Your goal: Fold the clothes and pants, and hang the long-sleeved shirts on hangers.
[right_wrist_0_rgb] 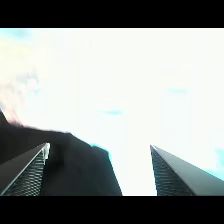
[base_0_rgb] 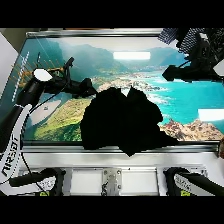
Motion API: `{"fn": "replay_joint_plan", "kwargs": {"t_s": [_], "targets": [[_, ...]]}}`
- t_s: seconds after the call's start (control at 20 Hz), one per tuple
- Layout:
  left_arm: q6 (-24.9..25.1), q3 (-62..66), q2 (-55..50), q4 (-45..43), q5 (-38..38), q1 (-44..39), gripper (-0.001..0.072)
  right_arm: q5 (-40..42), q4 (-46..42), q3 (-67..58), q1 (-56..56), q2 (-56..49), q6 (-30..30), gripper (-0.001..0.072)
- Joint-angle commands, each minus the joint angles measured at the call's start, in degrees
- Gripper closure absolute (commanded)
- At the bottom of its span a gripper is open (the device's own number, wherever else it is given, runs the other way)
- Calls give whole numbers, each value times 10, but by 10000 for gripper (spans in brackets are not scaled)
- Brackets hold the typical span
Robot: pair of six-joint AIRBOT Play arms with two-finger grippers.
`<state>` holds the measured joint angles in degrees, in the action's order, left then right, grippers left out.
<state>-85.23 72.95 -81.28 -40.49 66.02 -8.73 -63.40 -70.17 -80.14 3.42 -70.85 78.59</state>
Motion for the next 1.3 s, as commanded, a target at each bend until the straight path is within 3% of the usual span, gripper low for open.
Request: {"fn": "replay_joint_plan", "kwargs": {"t_s": [0.0,0.2,0.45,0.65,0.95,1.0,1.05,1.1,1.25], "targets": [[10,13,-9,-5,0,0,699,-104,-124,5,-40,7,36,8],[11,13,-9,-5,0,-10,699,-89,-143,8,-120,-45,116,8],[13,13,-9,-8,0,-21,699,-64,-198,-30,-212,-154,165,8],[15,12,-9,-26,7,-21,699,-138,-259,-67,-247,-223,179,8],[15,13,-9,-35,33,3,699,-223,-416,-67,-258,-238,198,9],[15,12,-8,-35,40,9,699,-226,-414,-67,-257,-237,198,88],[23,12,-2,-37,45,16,699,-225,-412,-66,-257,-234,198,276],[26,12,7,-40,47,22,699,-221,-407,-64,-257,-226,198,366],[26,12,43,-83,57,38,699,-209,-396,-64,-257,-175,198,366]]}}
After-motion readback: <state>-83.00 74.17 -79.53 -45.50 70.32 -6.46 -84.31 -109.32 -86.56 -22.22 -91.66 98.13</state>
